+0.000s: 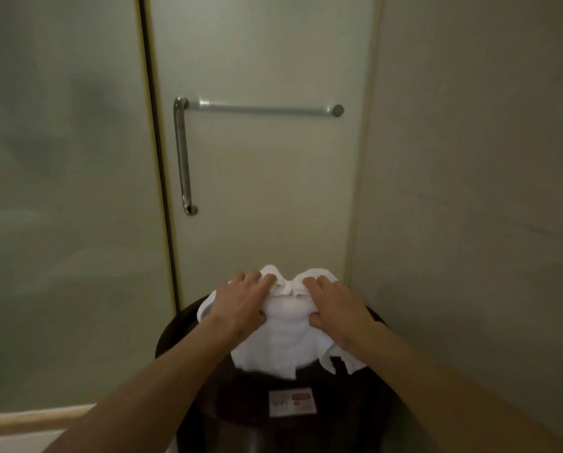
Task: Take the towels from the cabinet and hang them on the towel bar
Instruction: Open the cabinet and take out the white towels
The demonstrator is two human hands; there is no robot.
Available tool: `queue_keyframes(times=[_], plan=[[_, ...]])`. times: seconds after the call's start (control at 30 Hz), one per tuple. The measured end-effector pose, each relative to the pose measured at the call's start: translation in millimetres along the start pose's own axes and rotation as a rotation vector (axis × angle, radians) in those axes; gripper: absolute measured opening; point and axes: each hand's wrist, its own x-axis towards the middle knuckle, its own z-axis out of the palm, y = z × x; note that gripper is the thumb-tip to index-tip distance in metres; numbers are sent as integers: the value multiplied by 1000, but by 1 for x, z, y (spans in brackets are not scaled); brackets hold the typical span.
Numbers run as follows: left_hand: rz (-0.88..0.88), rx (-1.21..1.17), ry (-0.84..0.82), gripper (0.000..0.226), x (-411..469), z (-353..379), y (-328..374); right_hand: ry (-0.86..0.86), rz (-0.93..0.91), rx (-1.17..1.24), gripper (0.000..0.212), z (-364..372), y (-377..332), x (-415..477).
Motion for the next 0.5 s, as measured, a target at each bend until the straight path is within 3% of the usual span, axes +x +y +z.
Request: queue_keyframes(times=[0.3,0.5], plan=[[56,22,-142,57,44,-189,9,-60,51,37,51,-181,8,19],[81,29,-131,62,70,-320,15,-24,69,42,54,-310,11,32]])
